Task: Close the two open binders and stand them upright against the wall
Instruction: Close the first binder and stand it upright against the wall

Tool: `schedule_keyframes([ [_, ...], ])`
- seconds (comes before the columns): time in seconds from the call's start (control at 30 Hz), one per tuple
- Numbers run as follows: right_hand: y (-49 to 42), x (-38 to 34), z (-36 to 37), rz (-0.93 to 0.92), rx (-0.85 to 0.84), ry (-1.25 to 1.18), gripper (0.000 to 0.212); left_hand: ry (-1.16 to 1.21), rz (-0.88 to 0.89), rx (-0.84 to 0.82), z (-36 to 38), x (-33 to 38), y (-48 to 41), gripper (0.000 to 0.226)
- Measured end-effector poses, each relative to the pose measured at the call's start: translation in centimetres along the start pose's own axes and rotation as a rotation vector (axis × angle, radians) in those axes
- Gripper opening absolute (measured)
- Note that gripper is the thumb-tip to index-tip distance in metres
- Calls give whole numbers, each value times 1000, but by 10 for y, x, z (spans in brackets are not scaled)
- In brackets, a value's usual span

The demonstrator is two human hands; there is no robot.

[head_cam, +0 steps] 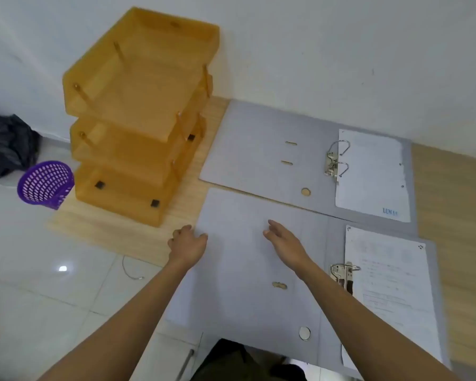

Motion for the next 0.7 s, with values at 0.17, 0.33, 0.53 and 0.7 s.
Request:
schedule_keyframes([
  [0.17, 1, 4, 10, 10, 13, 24, 56, 46, -20, 29, 2, -12, -7, 60],
  [0.33, 3, 10, 25, -1, -45, 44, 56, 152, -64, 23, 1, -11, -18, 59],
  [0.53, 4, 9, 33, -31, -98, 60, 58, 335, -47, 83, -9, -9, -18, 56],
  [0.7, 28, -22, 18, -170, -87, 65, 56, 359, 234, -289, -21, 43, 31, 42],
])
Point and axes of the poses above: each hand's wrist, its own y-axis away from the middle knuckle, its own z-axis out of the palm, x = y × z, the point moved 8 cm from there along -y, towards the middle knuckle, and after that the axes turned 11 degrees about -x, right-handed, at the moved point
